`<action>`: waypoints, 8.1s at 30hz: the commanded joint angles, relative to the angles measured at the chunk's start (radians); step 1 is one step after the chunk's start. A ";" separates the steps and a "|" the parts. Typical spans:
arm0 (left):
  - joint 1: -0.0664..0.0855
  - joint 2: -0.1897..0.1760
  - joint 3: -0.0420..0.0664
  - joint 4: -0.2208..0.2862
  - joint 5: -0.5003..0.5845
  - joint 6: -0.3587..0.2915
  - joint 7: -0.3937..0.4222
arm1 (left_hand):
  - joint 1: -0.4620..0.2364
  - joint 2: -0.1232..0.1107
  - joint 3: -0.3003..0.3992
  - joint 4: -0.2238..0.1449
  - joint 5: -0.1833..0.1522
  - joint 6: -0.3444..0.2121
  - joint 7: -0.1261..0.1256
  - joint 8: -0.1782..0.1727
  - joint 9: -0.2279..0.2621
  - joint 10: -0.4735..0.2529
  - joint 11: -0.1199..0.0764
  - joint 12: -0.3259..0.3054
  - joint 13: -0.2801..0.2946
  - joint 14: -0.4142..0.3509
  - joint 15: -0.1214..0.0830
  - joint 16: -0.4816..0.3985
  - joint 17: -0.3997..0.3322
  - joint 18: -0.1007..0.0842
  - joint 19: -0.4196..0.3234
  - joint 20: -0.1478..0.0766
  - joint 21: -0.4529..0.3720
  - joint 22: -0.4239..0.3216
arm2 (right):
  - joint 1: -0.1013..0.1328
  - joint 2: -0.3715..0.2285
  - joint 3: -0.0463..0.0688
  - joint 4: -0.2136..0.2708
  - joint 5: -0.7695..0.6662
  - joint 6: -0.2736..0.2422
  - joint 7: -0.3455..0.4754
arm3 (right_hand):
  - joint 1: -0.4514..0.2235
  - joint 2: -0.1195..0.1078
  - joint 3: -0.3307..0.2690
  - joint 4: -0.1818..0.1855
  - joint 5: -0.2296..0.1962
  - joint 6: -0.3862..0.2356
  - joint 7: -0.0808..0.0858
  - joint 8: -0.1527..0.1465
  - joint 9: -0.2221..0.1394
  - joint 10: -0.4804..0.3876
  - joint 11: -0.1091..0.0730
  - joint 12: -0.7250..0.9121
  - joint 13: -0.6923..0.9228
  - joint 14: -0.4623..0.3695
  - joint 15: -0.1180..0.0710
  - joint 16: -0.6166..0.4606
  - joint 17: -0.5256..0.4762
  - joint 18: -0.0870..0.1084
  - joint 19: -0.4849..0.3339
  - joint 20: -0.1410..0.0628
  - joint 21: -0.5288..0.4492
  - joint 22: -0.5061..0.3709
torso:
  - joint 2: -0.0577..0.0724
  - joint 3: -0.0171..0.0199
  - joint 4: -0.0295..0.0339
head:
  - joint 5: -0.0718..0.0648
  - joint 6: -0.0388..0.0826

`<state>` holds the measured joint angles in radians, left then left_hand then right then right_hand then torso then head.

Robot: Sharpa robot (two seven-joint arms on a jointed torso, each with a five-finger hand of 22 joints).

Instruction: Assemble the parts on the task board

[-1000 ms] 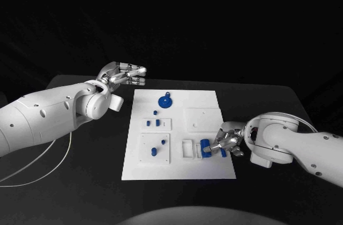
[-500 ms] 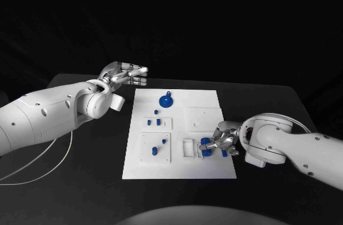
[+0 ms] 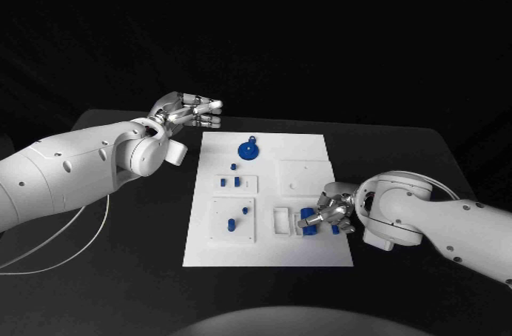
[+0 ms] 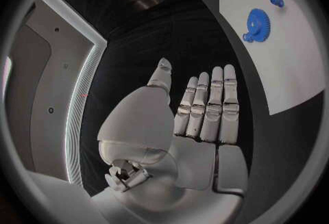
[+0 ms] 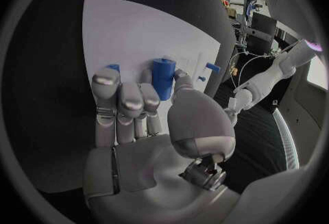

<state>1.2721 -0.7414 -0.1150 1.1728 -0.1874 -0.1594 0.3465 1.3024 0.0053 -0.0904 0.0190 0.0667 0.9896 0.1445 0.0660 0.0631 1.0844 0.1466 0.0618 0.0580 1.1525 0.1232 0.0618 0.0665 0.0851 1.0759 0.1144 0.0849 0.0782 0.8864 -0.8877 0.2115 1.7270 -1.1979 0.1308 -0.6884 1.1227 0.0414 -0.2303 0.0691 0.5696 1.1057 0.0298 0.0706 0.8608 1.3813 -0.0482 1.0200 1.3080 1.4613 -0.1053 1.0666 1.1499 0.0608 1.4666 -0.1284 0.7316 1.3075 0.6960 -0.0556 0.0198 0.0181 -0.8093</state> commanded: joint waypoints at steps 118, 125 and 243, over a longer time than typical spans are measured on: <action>0.000 -0.001 -0.001 -0.001 -0.024 0.080 -0.047 | -0.010 -0.011 0.012 0.022 -0.004 0.002 0.010 0.000 0.001 -0.023 0.004 -0.003 0.001 -0.015 0.010 0.001 0.001 -0.004 -0.007 0.008 -0.003 -0.001 | 0.095 0.095 -0.082 -0.020 0.151 -0.025 -0.073 | -0.087 -0.250 0.494 0.187 -0.511 0.019 -0.002 -0.006 -0.041 -0.014 0.000 -0.044 -0.020 0.001 0.002 -0.031 -0.002 -0.002 0.054 0.003 -0.017 0.082 | 0.001 0.0007 -0.0003 | 0.027 -0.014; 0.000 -0.002 -0.001 -0.001 -0.026 0.079 -0.047 | -0.010 -0.011 0.012 0.022 -0.004 0.002 0.010 0.000 0.001 -0.023 0.004 -0.003 0.001 -0.015 0.010 0.001 0.001 -0.004 -0.007 0.008 -0.003 -0.001 | 0.095 0.090 -0.082 -0.008 0.161 -0.038 -0.071 | -0.114 -0.260 0.411 0.218 -0.520 0.017 -0.004 -0.006 -0.048 -0.013 -0.002 -0.047 -0.020 0.000 -0.001 -0.032 0.001 -0.004 0.054 -0.001 -0.018 0.082 | 0.001 0.0008 0.0000 | 0.028 -0.013; 0.000 -0.011 -0.002 -0.013 -0.040 0.074 -0.051 | -0.008 -0.004 0.011 0.015 0.005 0.007 0.010 0.000 0.001 -0.016 0.002 -0.003 0.001 -0.017 0.011 0.001 0.001 -0.004 -0.008 0.008 -0.003 -0.001 | 0.085 -0.162 0.045 -0.011 0.146 0.111 -0.022 | 0.034 -0.022 0.106 -0.102 -0.089 0.051 -0.031 -0.007 0.089 -0.006 -0.018 -0.023 -0.001 0.002 -0.011 -0.014 0.018 -0.009 0.054 -0.009 0.010 0.088 | 0.000 -0.0002 -0.0017 | -0.010 -0.004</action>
<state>1.2720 -0.7539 -0.1172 1.1569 -0.2265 -0.0861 0.2837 1.2986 0.0015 -0.0764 0.0382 0.0667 0.9932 0.1481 0.0660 0.0631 1.0664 0.1500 0.0618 0.0580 1.1413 0.1342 0.0618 0.0665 0.0852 1.0722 0.1179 0.0849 0.0781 0.9728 -1.0480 0.2565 1.7145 -0.9939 0.1859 -0.6994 1.1584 0.0288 -0.1393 -0.0289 0.4872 1.1549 0.0039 0.0692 0.9551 1.3761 -0.0609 0.9974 1.3058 1.4634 -0.1113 1.0486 1.1669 0.0608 1.4666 -0.1284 0.7352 1.3074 0.6968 -0.0544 0.0177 0.0126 -0.8127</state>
